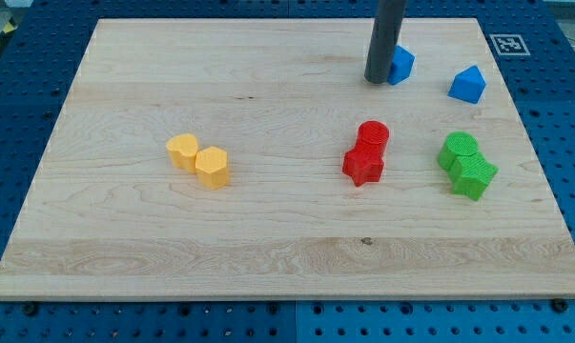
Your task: Slide the blue cube to the top left of the blue triangle
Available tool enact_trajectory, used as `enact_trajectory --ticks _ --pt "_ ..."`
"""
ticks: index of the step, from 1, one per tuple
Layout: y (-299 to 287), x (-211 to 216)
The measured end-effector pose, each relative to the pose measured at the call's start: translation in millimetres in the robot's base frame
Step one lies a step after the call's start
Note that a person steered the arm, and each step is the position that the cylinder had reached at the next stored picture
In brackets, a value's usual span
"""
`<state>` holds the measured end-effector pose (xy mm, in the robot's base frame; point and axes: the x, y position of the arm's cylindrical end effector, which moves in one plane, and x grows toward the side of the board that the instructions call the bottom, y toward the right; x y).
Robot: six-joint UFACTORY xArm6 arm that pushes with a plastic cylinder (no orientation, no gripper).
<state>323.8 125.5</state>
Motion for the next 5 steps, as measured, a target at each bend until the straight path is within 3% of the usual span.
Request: enact_trajectory --ticks 3,5 --pt "36.5 0.0" --pt "1.8 0.0"
